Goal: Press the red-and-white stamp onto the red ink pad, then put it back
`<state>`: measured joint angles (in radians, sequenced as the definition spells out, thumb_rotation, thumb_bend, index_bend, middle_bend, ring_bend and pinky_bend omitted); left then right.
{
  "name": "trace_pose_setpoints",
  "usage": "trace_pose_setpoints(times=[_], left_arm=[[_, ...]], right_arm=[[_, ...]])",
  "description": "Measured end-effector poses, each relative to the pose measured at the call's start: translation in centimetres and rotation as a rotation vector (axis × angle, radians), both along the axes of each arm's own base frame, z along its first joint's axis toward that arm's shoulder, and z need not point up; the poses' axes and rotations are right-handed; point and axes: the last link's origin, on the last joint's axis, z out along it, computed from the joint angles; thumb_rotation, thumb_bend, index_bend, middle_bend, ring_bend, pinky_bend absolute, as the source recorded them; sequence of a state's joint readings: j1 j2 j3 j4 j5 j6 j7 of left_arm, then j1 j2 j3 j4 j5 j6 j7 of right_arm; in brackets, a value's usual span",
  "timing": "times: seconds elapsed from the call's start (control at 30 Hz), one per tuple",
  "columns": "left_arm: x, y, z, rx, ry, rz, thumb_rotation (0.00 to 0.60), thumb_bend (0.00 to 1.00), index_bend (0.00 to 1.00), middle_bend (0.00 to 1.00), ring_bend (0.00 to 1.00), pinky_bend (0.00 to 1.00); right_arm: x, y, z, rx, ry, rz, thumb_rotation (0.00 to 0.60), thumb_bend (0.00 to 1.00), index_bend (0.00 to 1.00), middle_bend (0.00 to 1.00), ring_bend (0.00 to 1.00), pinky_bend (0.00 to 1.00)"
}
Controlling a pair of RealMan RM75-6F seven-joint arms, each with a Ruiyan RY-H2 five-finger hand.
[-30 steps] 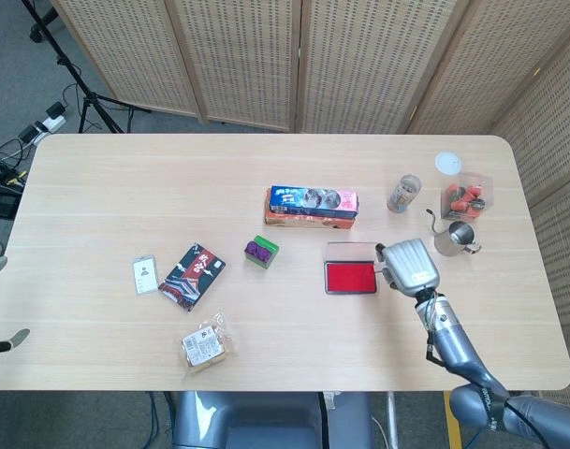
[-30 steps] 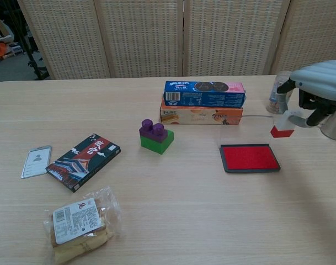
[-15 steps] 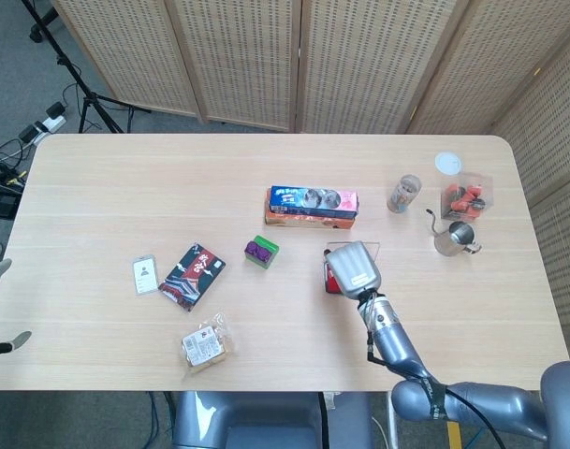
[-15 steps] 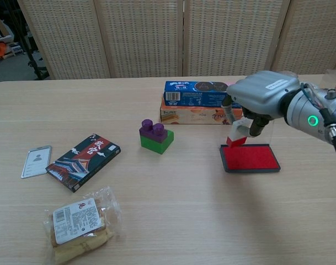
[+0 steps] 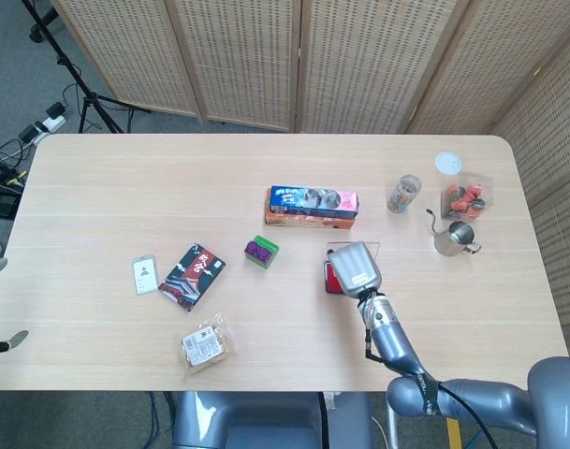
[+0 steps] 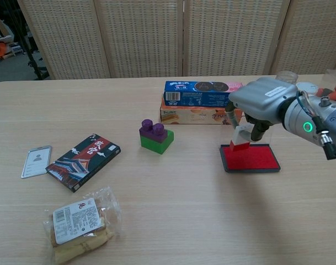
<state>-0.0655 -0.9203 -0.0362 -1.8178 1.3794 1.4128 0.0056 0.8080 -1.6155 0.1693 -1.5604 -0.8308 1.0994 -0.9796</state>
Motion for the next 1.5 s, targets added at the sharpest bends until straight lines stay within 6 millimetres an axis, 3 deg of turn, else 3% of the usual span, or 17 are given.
trace_pose_setpoints(times=[1.07,1.5], left_arm=[[0.0,0.1,-0.5,-0.014,0.002,0.010,0.600,0.00,0.00,0.00,0.00,0.00],[0.0,0.0,-0.4,-0.013,-0.002,0.009,0.600,0.00,0.00,0.00,0.00,0.00]], right_arm=[[-3.8,-0.1,-1.6,0.038,-0.030,-0.061,0.600,0.57,0.56,1.00,1.00,1.00],[-4.4,0.1,-2.2,0.045,-0.019,-0.065,0.600,0.57,0.56,1.00,1.00,1.00]])
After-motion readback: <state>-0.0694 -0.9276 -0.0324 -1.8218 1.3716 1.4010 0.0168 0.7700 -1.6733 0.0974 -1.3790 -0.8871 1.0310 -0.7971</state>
